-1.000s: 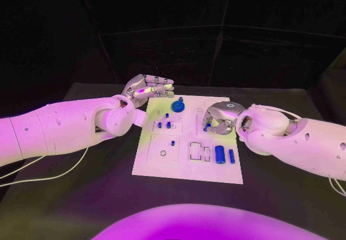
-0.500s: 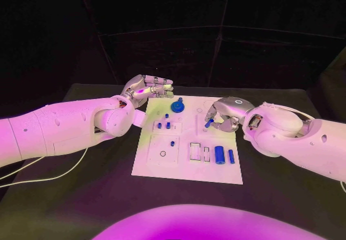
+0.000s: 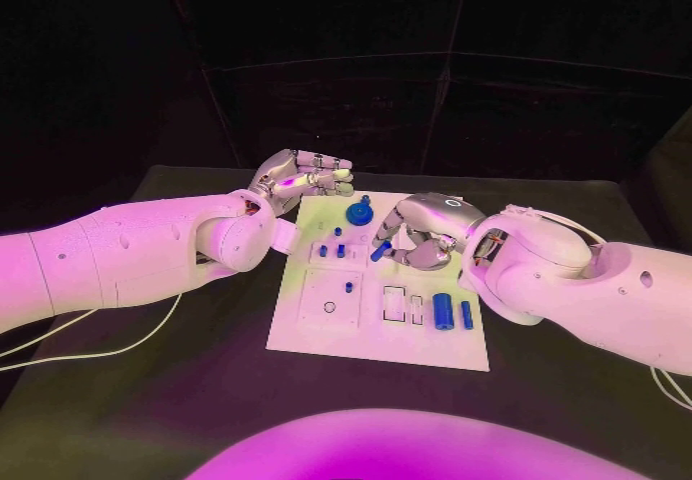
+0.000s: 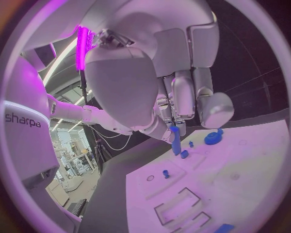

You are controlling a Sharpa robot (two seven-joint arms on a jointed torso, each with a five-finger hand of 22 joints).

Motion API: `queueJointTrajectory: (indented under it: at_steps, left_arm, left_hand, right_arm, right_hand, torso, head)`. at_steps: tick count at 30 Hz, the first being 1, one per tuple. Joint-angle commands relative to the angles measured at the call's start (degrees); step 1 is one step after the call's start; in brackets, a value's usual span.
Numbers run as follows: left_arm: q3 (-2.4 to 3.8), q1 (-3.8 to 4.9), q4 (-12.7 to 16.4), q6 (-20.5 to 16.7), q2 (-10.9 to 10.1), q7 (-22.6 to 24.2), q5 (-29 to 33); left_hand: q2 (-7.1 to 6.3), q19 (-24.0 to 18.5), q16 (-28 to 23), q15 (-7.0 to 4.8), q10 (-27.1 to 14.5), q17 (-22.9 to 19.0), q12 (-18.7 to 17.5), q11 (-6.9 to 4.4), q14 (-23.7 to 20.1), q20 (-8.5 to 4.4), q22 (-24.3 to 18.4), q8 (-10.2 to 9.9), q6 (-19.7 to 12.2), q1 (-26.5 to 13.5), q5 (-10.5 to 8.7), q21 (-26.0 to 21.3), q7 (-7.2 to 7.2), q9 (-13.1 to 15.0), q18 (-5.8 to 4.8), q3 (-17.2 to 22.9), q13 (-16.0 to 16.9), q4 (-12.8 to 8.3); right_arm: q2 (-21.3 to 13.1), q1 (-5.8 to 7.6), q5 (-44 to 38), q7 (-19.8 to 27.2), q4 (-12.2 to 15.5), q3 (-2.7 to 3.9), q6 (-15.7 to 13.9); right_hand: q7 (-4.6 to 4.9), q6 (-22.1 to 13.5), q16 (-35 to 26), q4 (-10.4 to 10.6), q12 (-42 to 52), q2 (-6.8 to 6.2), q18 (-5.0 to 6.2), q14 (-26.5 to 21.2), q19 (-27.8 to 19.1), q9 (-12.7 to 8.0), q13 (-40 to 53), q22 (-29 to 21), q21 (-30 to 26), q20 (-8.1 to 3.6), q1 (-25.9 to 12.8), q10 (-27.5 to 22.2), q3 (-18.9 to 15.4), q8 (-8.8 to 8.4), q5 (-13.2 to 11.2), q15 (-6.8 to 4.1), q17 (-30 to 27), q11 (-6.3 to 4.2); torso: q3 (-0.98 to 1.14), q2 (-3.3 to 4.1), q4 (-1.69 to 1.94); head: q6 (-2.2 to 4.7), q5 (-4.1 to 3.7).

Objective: Assemble the parts on the task board

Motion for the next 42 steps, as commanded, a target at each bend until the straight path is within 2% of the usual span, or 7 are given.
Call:
queueJointTrajectory:
  at_steps: [1, 4, 7, 9, 13, 19, 42]
  left_arm:
    - [0.04, 0.07, -0.1, 0.5, 0.1, 0.5, 0.1]
    - [0.04, 0.07, -0.2, 0.5, 0.3, 0.5, 0.1]
    - [0.05, 0.08, -0.3, 0.5, 0.5, 0.5, 0.1]
    - [0.05, 0.08, -0.3, 0.5, 0.6, 0.5, 0.1]
    - [0.05, 0.08, -0.4, 0.5, 0.7, 0.5, 0.1]
    - [0.05, 0.08, -0.6, 0.5, 0.9, 0.6, 0.1]
    - [0.05, 0.08, -0.7, 0.6, 1.0, 0.6, 0.1]
  left_hand:
    - [0.43, 0.4, -0.2, -0.02, -0.4, 0.0, -0.2, 0.00, 0.4, 0.12, -0.1, -0.2, -0.3, -0.1, 0.10, -0.4, -0.06, 0.0, 0.29, 0.1, 0.0, 0.3]
    - [0.43, 0.4, -0.2, -0.02, -0.4, 0.0, -0.2, 0.00, 0.4, 0.12, -0.1, -0.2, -0.3, -0.1, 0.10, -0.4, -0.06, 0.0, 0.29, 0.1, 0.0, 0.3]
    - [0.43, 0.4, -0.2, -0.02, -0.4, 0.0, -0.2, 0.00, 0.4, 0.12, -0.1, -0.2, -0.3, -0.1, 0.10, -0.4, -0.06, 0.0, 0.29, 0.1, 0.0, 0.3]
    - [0.43, 0.4, -0.2, -0.02, -0.4, 0.0, -0.2, 0.00, 0.4, 0.12, -0.1, -0.2, -0.3, -0.1, 0.10, -0.4, -0.06, 0.0, 0.29, 0.1, 0.0, 0.3]
    - [0.43, 0.4, -0.2, -0.02, -0.4, 0.0, -0.2, 0.00, 0.4, 0.12, -0.1, -0.2, -0.3, -0.1, 0.10, -0.4, -0.06, 0.0, 0.29, 0.1, 0.0, 0.3]
    - [0.55, 0.5, -0.2, -0.02, -0.5, -0.1, -0.1, -0.01, 0.4, 0.13, -0.2, -0.1, -0.3, -0.1, 0.10, -0.4, -0.07, 0.0, 0.30, 0.1, 0.0, 0.4]
    - [0.55, 0.5, -0.2, -0.02, -0.5, -0.1, -0.1, -0.01, 0.4, 0.13, -0.2, -0.1, -0.3, -0.1, 0.10, -0.4, -0.07, 0.0, 0.30, 0.1, 0.0, 0.4]
  right_arm:
    - [1.9, 0.06, 1.5, 2.0, -0.3, 0.00, 0.4]
    - [4.4, -0.22, 0.8, 2.7, -1.4, -0.39, 1.4]
    - [6.3, -0.51, 0.2, 3.5, -2.6, -1.69, 2.1]
    - [7.3, -0.89, -0.2, 3.8, -3.4, -2.17, 2.5]
    - [8.9, -1.83, -1.2, 4.5, -4.9, -2.67, 3.0]
    - [10.9, -3.06, -4.1, 5.0, -6.9, -2.91, 3.8]
    - [14.1, -5.00, -7.1, 5.4, -9.7, -3.03, 5.4]
  right_hand:
    - [0.55, -0.1, 0.3, 0.1, -0.2, -0.65, -0.28, 2.7, 0.0, -0.1, 0.0, 0.1, 0.3, 0.08, -0.1, 0.3, 0.4, -0.21, 0.2, 0.20, 0.1, 0.12]
    - [0.62, -0.1, 0.4, 0.1, -0.3, -0.66, -0.28, 2.7, 0.0, -0.1, 0.0, 0.0, 0.3, 0.11, -0.2, 0.2, 0.4, -0.25, 0.2, 0.23, 0.1, 0.17]
    - [0.65, -0.1, 0.4, 0.0, -0.3, -0.64, -0.29, 2.7, 0.0, -0.1, 0.0, 0.1, 0.4, 0.13, -0.2, 0.2, 0.5, -0.27, 0.2, 0.25, 0.1, 0.19]
    - [0.68, -0.1, 0.4, 0.0, -0.3, -0.65, -0.28, 2.7, 0.0, -0.1, 0.0, 0.0, 0.3, 0.14, -0.2, 0.2, 0.5, -0.28, 0.2, 0.27, 0.0, 0.21]
    - [0.69, -0.1, 0.4, 0.0, -0.4, -0.65, -0.28, 2.7, 0.0, -0.1, 0.0, 0.0, 0.3, 0.14, -0.2, 0.2, 0.5, -0.29, 0.2, 0.27, 0.0, 0.22]
    - [0.74, -0.2, 0.4, 0.0, -0.4, -0.67, -0.28, 2.7, 0.0, -0.1, 0.0, 0.0, 0.4, 0.16, -0.3, 0.1, 0.6, -0.32, 0.3, 0.29, 0.1, 0.26]
    - [0.76, -0.2, 0.5, -0.1, -0.6, -0.72, -0.29, 2.7, 0.0, -0.1, 0.0, 0.1, 0.4, 0.21, -0.4, 0.0, 0.7, -0.35, 0.4, 0.34, 0.1, 0.31]
  torso:
    - [-0.04, -0.02, 0.04]
    - [-0.02, 0.07, 0.01]
    - [-0.02, 0.09, 0.03]
    - [-0.02, 0.07, -0.01]
    - [-0.03, 0.04, -0.04]
    - [0.01, 0.02, -0.03]
    - [-0.02, -0.01, -0.06]
  head:
    - [0.03, 0.18]
    - [0.05, 0.33]
    - [-0.01, 0.61]
    - [-0.13, 1.02]
    - [-0.29, 1.37]
    - [-0.69, 2.34]
    - [-1.51, 3.60]
